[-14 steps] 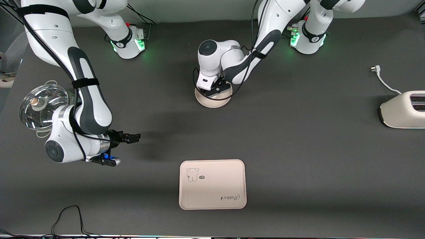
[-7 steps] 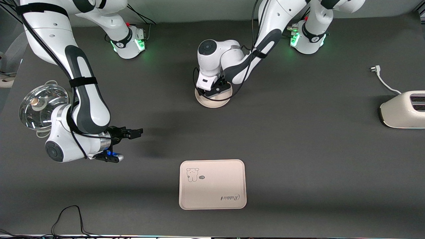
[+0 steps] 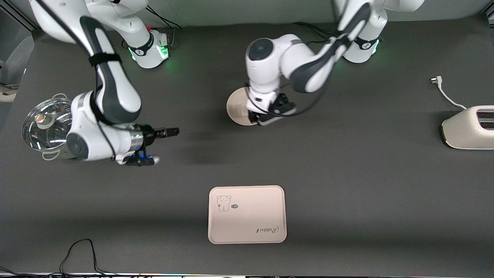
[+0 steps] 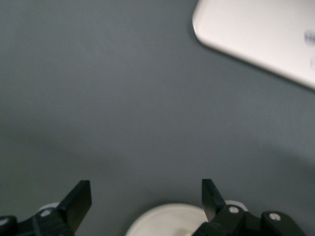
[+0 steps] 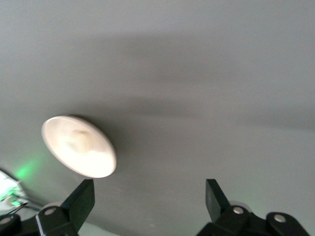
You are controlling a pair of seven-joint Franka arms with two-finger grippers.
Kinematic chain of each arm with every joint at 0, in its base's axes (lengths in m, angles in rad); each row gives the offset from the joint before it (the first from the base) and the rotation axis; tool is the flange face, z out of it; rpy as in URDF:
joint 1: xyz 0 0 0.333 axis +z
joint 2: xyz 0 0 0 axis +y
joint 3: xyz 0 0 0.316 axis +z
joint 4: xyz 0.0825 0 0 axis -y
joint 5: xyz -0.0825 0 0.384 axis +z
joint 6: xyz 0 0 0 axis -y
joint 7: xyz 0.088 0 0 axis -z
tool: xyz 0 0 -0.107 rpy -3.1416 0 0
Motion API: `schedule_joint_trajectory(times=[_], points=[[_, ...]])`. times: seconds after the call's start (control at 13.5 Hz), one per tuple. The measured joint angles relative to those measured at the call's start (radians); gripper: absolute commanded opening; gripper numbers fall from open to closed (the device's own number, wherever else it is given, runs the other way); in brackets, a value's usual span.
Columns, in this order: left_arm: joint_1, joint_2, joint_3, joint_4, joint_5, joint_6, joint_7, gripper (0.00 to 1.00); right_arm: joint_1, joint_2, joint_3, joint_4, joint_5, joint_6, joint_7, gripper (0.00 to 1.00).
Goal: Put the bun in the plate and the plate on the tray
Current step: 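Lower the bun onto the plate and open the left gripper, then withdraw the left gripper while the right gripper reaches the plate rim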
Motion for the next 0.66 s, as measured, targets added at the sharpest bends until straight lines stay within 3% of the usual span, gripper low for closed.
schedule_joint_trajectory(times=[0.3,0.66], points=[[0.191,-0.068,0.002,0.142,-0.099,-0.201,0.239,1.0,0.2,-0.154,0.001,-0.275,0.069,0.32,0.032,1.0],[0.376,-0.077,0.003,0.287,-0.131,-0.372,0.494,1.0,0.405,-0.112,0.001,-0.369,0.121,0.62,0.159,1.0]])
